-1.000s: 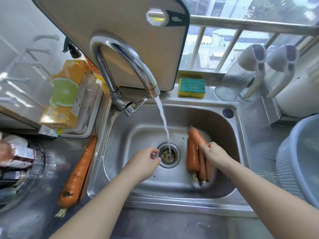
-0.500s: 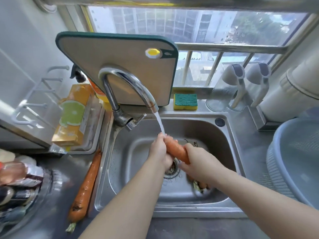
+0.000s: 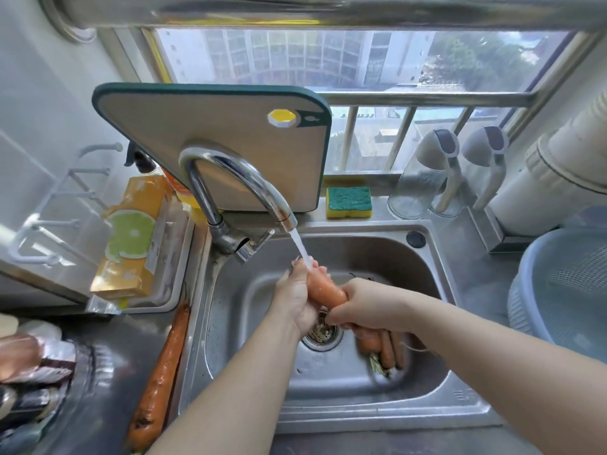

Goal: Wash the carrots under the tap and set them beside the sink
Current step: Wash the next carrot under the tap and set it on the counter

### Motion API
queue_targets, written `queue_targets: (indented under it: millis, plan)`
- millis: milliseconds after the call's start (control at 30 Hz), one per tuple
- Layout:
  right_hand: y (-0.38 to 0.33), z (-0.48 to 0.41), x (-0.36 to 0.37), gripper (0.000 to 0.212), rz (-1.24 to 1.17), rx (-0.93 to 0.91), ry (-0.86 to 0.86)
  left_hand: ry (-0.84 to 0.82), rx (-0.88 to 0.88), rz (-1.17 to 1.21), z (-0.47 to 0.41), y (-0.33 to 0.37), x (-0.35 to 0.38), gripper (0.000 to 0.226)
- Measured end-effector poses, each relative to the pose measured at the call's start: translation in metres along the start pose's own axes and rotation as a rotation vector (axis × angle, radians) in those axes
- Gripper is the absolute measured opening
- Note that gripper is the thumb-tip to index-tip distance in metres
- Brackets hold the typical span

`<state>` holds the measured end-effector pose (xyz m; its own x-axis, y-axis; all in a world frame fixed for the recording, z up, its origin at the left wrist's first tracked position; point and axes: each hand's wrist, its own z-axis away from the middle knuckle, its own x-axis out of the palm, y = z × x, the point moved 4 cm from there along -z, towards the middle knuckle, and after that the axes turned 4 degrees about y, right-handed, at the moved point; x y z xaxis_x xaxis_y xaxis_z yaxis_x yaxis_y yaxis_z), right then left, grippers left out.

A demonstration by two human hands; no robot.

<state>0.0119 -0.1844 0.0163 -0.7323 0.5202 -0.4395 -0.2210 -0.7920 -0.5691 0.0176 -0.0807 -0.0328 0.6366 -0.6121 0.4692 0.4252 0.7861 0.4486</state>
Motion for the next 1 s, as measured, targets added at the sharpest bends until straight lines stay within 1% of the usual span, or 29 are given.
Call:
queue_targets:
  millis: [33, 67, 100, 133, 167, 200, 233, 267, 300, 367, 433, 500, 533, 600, 667, 733, 800, 867, 933, 1000]
  plan:
    - [-0.005, -0.001, -0.001, 0.012, 0.246, -0.043, 0.131, 0.059, 0.040, -0.046, -0.004, 0.001, -0.001, 0.009]
    - [-0.010, -0.001, -0.001, 0.007, 0.443, -0.082, 0.236, 0.121, 0.092, -0.084, -0.006, 0.002, -0.001, 0.011]
    - [-0.015, 0.000, 0.000, 0.002, 0.594, -0.128, 0.330, 0.181, 0.146, -0.127, -0.009, 0.003, -0.003, 0.017]
    - [-0.018, 0.001, 0.003, 0.008, 0.705, -0.182, 0.404, 0.247, 0.208, -0.198, -0.012, 0.002, -0.007, 0.025]
    - [-0.019, 0.001, 0.006, 0.013, 0.786, -0.239, 0.443, 0.320, 0.265, -0.303, -0.012, 0.003, -0.010, 0.029]
    - [-0.020, 0.001, 0.008, 0.017, 0.828, -0.282, 0.468, 0.379, 0.303, -0.409, -0.009, 0.004, -0.013, 0.028]
    - [-0.020, 0.000, 0.010, 0.019, 0.843, -0.307, 0.481, 0.416, 0.340, -0.488, -0.007, 0.005, -0.016, 0.021]
    - [-0.019, -0.002, 0.011, 0.019, 0.843, -0.316, 0.486, 0.432, 0.352, -0.518, -0.005, 0.008, -0.018, 0.011]
    - [-0.018, -0.003, 0.012, 0.018, 0.825, -0.322, 0.483, 0.435, 0.348, -0.513, -0.005, 0.011, -0.021, 0.005]
    - [-0.014, -0.006, 0.013, 0.016, 0.752, -0.300, 0.456, 0.411, 0.270, -0.411, -0.009, 0.015, -0.026, 0.017]
    - [-0.009, -0.010, 0.008, 0.012, 0.608, -0.280, 0.391, 0.331, 0.173, -0.207, -0.008, 0.015, -0.025, 0.025]
    - [-0.001, -0.014, 0.001, 0.012, 0.406, -0.240, 0.250, 0.225, 0.103, -0.045, -0.004, 0.016, -0.020, 0.028]
    - [0.003, -0.015, 0.000, 0.018, 0.250, -0.201, 0.138, 0.161, 0.066, 0.023, -0.002, 0.017, -0.018, 0.027]
    - [0.006, -0.014, 0.002, 0.027, -0.142, -0.113, -0.090, 0.019, -0.013, 0.133, 0.005, 0.017, -0.013, 0.024]
    - [0.006, -0.012, 0.007, 0.035, -0.452, -0.029, -0.220, -0.108, -0.027, 0.135, 0.014, 0.018, -0.009, 0.022]
    - [0.004, -0.015, 0.012, 0.047, -0.597, 0.035, -0.251, -0.166, 0.065, -0.054, 0.015, 0.016, -0.009, 0.023]
    - [0.001, -0.018, 0.014, 0.056, -0.574, 0.058, -0.212, -0.171, 0.190, -0.270, 0.013, 0.017, -0.013, 0.027]
    - [-0.001, -0.021, 0.014, 0.061, -0.448, 0.033, -0.110, -0.154, 0.239, -0.386, 0.011, 0.018, -0.018, 0.036]
    - [-0.008, -0.022, 0.014, 0.058, -0.275, -0.045, 0.048, -0.085, 0.253, -0.379, 0.013, 0.023, -0.018, 0.037]
    - [-0.019, -0.019, 0.018, 0.047, -0.037, -0.180, 0.189, 0.058, 0.268, -0.300, 0.013, 0.029, -0.017, 0.030]
